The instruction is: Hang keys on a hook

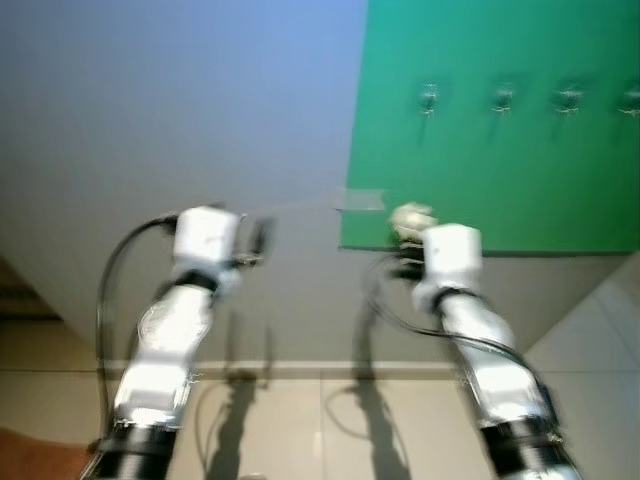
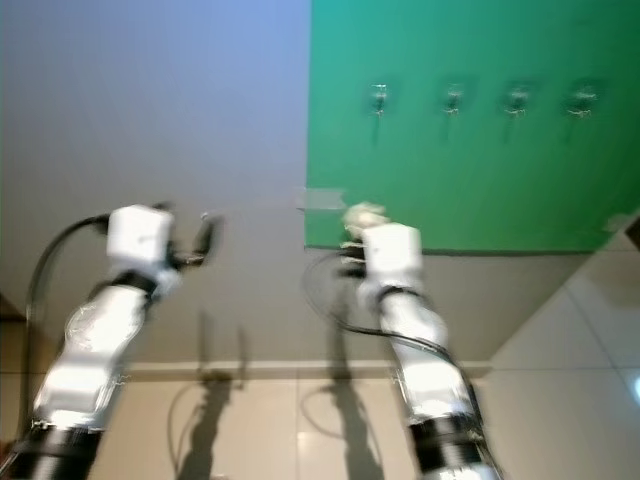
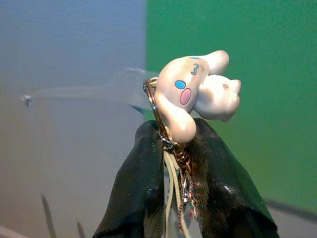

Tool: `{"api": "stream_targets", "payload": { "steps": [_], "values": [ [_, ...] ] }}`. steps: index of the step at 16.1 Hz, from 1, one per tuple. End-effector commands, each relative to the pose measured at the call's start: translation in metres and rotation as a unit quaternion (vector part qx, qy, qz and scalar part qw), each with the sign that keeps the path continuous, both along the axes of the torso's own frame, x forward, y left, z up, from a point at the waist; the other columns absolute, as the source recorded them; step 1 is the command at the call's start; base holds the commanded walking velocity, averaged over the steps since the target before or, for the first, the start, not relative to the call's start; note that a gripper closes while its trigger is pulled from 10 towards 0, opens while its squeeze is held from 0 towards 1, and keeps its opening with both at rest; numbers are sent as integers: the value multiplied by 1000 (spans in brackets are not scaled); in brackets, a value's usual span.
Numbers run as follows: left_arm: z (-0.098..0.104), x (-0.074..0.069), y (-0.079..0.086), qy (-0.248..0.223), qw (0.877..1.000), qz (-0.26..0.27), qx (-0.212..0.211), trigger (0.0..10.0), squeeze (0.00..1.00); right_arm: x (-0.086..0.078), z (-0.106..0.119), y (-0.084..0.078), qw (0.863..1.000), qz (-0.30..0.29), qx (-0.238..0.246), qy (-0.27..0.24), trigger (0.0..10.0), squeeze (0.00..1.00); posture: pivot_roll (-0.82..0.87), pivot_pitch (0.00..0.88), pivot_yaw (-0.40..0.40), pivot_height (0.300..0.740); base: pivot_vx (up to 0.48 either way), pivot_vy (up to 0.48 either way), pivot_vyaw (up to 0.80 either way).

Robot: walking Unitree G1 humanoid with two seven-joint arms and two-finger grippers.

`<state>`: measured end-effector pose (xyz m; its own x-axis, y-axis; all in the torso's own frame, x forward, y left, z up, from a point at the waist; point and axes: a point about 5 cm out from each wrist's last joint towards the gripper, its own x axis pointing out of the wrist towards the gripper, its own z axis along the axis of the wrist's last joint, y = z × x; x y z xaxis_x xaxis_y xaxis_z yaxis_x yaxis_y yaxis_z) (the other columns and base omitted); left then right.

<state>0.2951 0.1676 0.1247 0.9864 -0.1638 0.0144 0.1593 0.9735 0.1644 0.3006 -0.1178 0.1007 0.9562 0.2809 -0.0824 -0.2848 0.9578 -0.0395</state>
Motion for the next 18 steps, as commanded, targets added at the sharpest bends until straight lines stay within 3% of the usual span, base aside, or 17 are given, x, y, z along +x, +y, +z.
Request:
{"api": "stream_targets", "payload": {
  "steps": [1,4,8,13,16,18],
  "values": [
    [6,2,-13,-15,1000,-20,-3,10000,0,0,3,-17,1000,-16,-11,-10,10000,0,1,0,-4,740,439,0,600],
    [8,1,-11,-26,999,-12,-34,10000,0,-3,6,-15,1000,6,13,-19,10000,0,-4,0,-4,740,251,0,404],
    [6,-3,-17,-27,999,-33,-7,10000,0,-15,5,-15,997,63,42,-22,10000,0,-7,0,-4,740,0,0,0],
    [4,-7,-16,-26,999,-38,4,10000,0,-29,10,-21,993,99,49,-40,10000,0,-14,0,-6,740,0,-391,0],
    [3,-8,-18,-27,999,-46,6,10000,0,-40,12,-16,987,135,72,-49,10000,0,-16,0,-14,740,0,-417,0],
    [3,-10,-19,-28,999,-45,9,10000,0,-38,18,-14,984,143,82,-64,10000,0,-11,0,-21,740,0,-420,0]
  ]
}}
